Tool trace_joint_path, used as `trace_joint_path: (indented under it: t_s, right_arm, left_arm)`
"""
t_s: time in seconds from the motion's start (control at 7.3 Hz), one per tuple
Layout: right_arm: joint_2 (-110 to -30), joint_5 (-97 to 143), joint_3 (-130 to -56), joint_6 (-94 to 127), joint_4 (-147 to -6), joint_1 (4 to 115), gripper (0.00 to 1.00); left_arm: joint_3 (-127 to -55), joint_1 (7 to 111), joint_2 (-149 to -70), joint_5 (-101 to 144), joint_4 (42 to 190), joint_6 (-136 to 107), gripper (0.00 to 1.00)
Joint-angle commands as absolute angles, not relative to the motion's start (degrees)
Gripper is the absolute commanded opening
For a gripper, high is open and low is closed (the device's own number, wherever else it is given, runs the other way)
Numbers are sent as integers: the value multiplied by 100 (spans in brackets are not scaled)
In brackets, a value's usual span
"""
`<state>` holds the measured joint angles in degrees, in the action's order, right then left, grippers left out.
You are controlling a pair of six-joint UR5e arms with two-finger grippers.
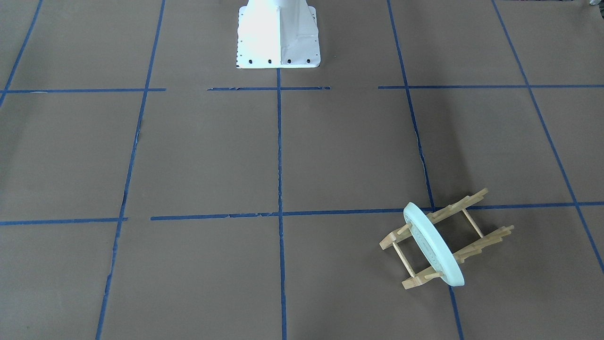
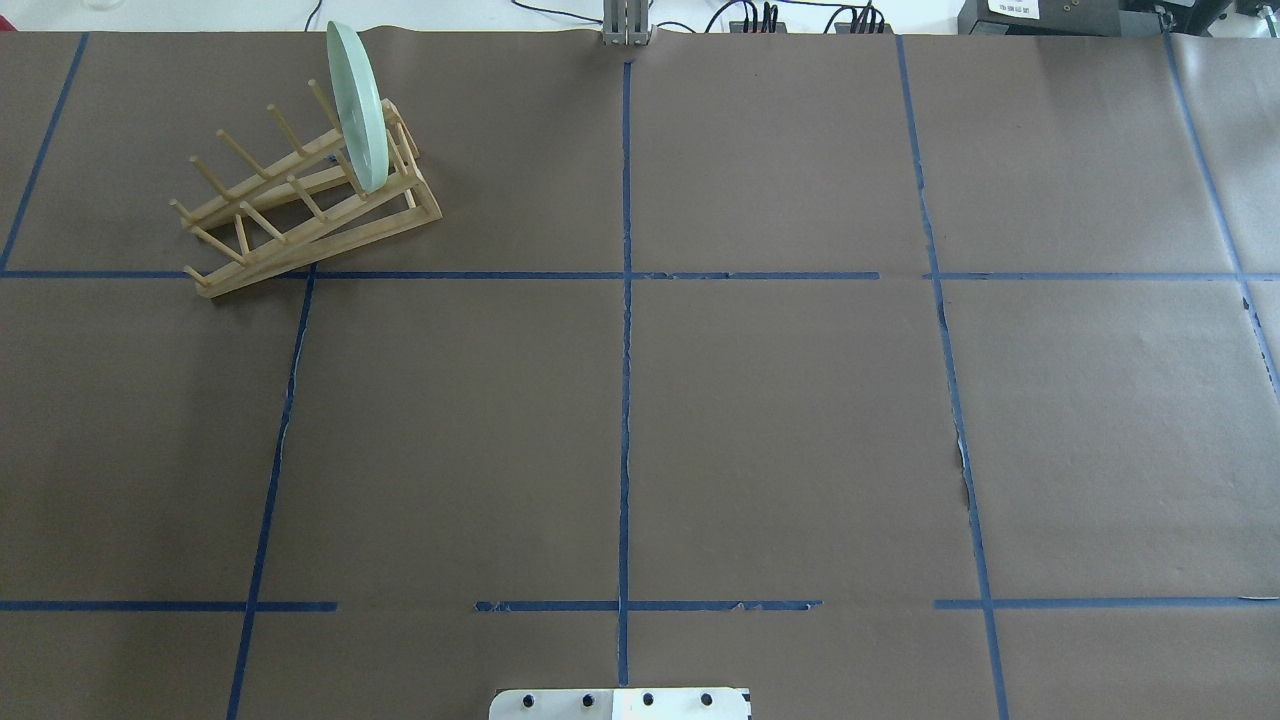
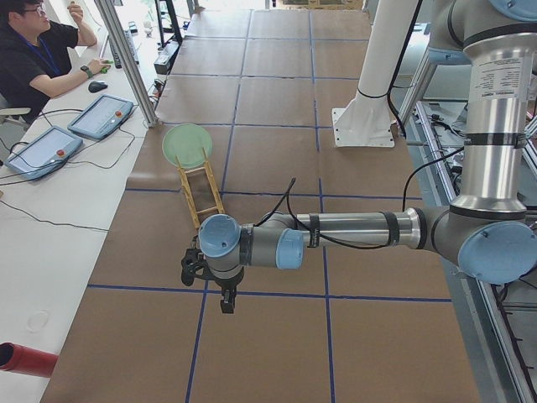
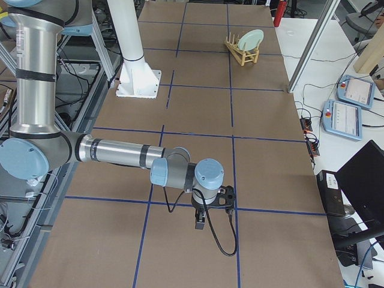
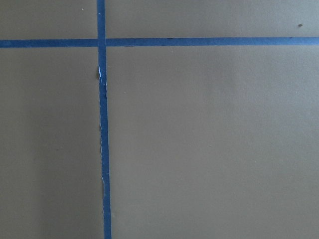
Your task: Place plate on rack
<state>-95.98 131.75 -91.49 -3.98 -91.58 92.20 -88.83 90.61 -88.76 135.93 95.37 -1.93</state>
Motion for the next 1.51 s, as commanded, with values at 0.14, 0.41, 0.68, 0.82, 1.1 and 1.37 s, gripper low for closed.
trace_joint_path:
  t_s: [0.14,0.41,0.68,0.82,1.1,1.37]
  right_arm:
    - [-9598,13175,-9149,-396,-9167,9220,100]
    - [-9598,13175,-9149,-404,-9158,9220,100]
    - [-9598,13175,-9141,-396,-9167,9220,100]
    - [-9598,13175,-9141,-396,-9158,9220,100]
    - [-9598,13175,-9149,-396,-9158,9220,100]
    - [-9598,13175,-9149,-396,-9158,9220,100]
  left_arm:
    - [-8886,9062,-8877,13579,9501,-185,100]
    - [-8991,9062,-8886,13579,9274,-176,100]
    - [-9018,9062,-8877,13588,9272,-167,100]
    - [-9009,9053,-8886,13588,9272,-167,100]
    - [-8974,9053,-8886,13597,9299,-158,100]
    - [-8956,9044,-8886,13597,9325,-158,100]
